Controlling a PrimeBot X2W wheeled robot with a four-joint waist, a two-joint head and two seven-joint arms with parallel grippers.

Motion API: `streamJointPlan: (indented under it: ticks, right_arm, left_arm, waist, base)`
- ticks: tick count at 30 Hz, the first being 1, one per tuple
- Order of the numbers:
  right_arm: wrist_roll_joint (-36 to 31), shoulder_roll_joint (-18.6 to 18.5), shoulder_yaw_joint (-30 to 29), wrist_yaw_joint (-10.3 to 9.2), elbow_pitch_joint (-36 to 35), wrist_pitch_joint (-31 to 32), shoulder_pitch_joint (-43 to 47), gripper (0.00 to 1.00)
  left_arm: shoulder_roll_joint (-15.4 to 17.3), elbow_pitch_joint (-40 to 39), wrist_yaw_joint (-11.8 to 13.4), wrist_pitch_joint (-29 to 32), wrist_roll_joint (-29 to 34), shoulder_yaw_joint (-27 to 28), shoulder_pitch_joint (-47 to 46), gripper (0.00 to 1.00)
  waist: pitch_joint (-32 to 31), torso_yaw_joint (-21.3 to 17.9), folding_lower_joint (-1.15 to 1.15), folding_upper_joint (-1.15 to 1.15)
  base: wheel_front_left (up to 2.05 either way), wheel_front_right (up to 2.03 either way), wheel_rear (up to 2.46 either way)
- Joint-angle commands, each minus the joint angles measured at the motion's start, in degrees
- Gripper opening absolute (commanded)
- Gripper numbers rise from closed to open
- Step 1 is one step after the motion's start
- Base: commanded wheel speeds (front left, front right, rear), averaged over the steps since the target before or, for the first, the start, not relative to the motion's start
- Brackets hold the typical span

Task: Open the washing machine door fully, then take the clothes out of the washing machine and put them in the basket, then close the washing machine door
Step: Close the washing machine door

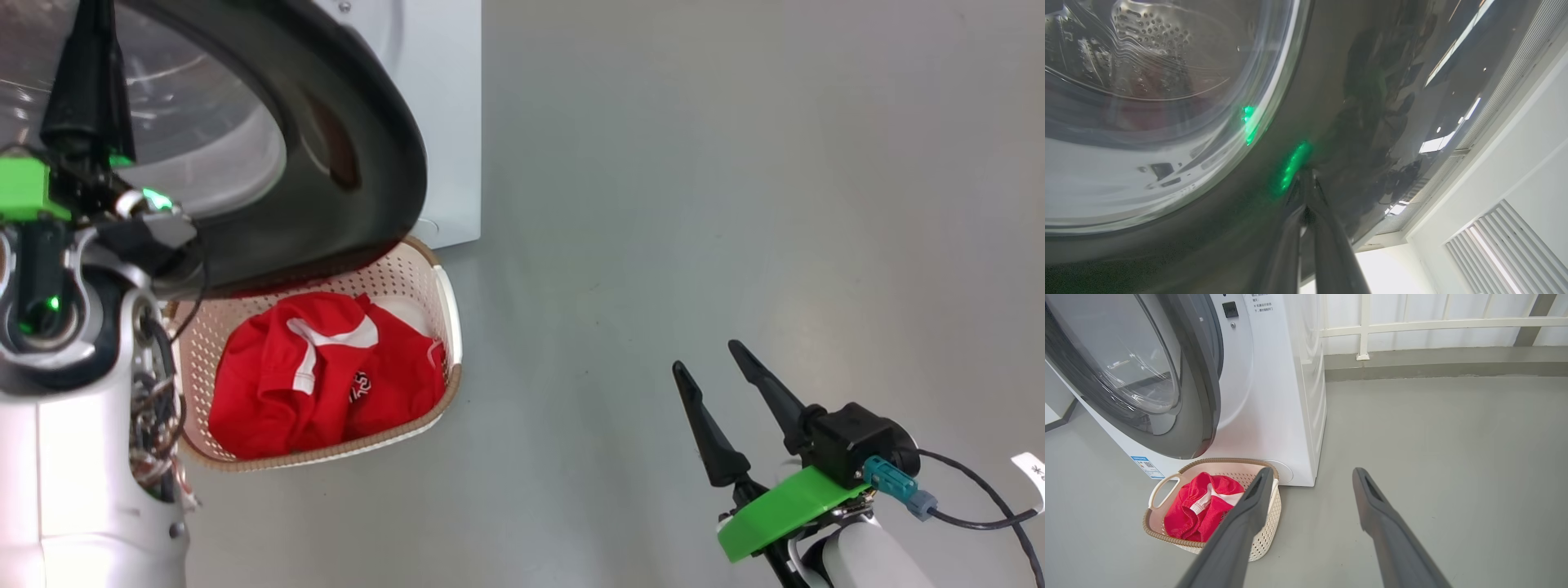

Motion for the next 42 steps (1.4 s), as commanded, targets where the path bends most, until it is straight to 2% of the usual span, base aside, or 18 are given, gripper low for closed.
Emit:
streamJointPlan:
  ticks: [1, 9, 11, 12, 16, 19, 21, 23, 30, 34, 37, 42]
  right_arm:
    - [-0.14, 0.11, 1.27, 0.36, -1.42, -0.36, -1.44, 1.00]
    - [0.28, 0.11, 1.07, 0.36, -0.87, -0.36, -1.33, 1.00]
    - [0.43, 0.11, 0.89, 0.36, -0.76, -0.36, -1.15, 1.00]
    - [0.45, 0.11, 0.83, 0.36, -0.70, -0.36, -1.04, 1.00]
    - [0.65, 0.11, 0.42, 0.36, -0.78, -0.36, -0.50, 1.00]
    - [1.51, 0.11, 0.16, 0.36, -1.02, -0.36, 0.13, 1.00]
    - [1.83, 0.11, 0.13, 0.36, -1.27, -0.36, 0.58, 1.00]
    - [2.20, 0.11, 0.04, 0.36, -1.59, -0.36, 1.05, 1.00]
    - [2.70, 0.11, -0.52, 0.36, -2.93, -0.36, 2.81, 1.00]
    - [3.60, 0.11, -1.20, 0.36, -3.45, -0.36, 3.96, 1.00]
    - [3.66, 0.11, -2.28, 0.36, -4.34, -0.36, 4.58, 1.00]
    - [2.58, 0.11, -3.70, 0.36, -5.96, -0.36, 6.06, 1.00]
  left_arm:
    - [1.91, 0.10, -0.99, 0.21, 0.65, 0.74, -2.70, 0.00]
    - [2.40, 3.51, -3.48, 1.57, 0.90, 0.16, -2.86, 0.00]
    - [3.64, 3.82, -4.40, 0.31, 3.74, -0.57, -1.28, 0.46]
    - [4.31, 3.90, -4.74, -0.66, 5.61, -1.08, -0.25, 1.00]
    - [6.06, 3.50, -5.59, -3.48, 11.65, -3.23, 4.62, 1.00]
    - [9.04, 2.54, -5.80, -6.15, 19.32, -6.33, 9.01, 1.00]
    - [9.89, 1.17, -6.28, -7.96, 22.87, -7.86, 11.71, 1.00]
    - [10.20, -0.88, -7.88, -9.78, 24.63, -8.39, 14.31, 1.00]
    - [12.57, -5.34, -9.98, -15.02, 31.54, -9.79, 25.05, 1.00]
    - [13.61, -8.24, -10.13, -17.07, 36.72, -11.22, 31.78, 1.00]
    - [13.94, -10.04, -9.27, -18.13, 40.10, -11.12, 36.52, 1.00]
    - [15.57, -11.51, -7.39, -19.14, 49.98, -11.10, 42.80, 1.00]
  waist:
    - [0.49, -0.40, 0.00, 0.00]
    - [-0.88, -0.22, 0.00, 0.00]
    - [-1.81, -0.01, 0.00, 0.00]
    - [-2.37, 0.08, 0.00, 0.00]
    - [-4.93, 0.70, 0.00, 0.00]
    - [-6.93, 1.38, 0.00, 0.00]
    - [-8.28, 1.84, 0.00, 0.00]
    - [-9.60, 2.25, 0.00, 0.00]
    - [-14.09, 3.50, 0.00, 0.00]
    - [-16.21, 4.15, 0.00, 0.00]
    - [-17.06, 4.70, 0.00, 0.00]
    - [-18.41, 5.84, 0.00, 0.00]
  base:
    - [0.00, 0.00, 0.00]
    - [0.00, 0.00, 0.00]
    - [0.00, 0.00, 0.00]
    - [0.00, 0.00, 0.00]
    - [0.00, 0.00, 0.00]
    - [0.00, 0.00, 0.00]
    - [0.00, 0.00, 0.00]
    - [0.00, 0.00, 0.00]
    - [0.00, 0.00, 0.00]
    - [0.00, 0.00, 0.00]
    - [0.00, 0.00, 0.00]
    - [0.00, 0.00, 0.00]
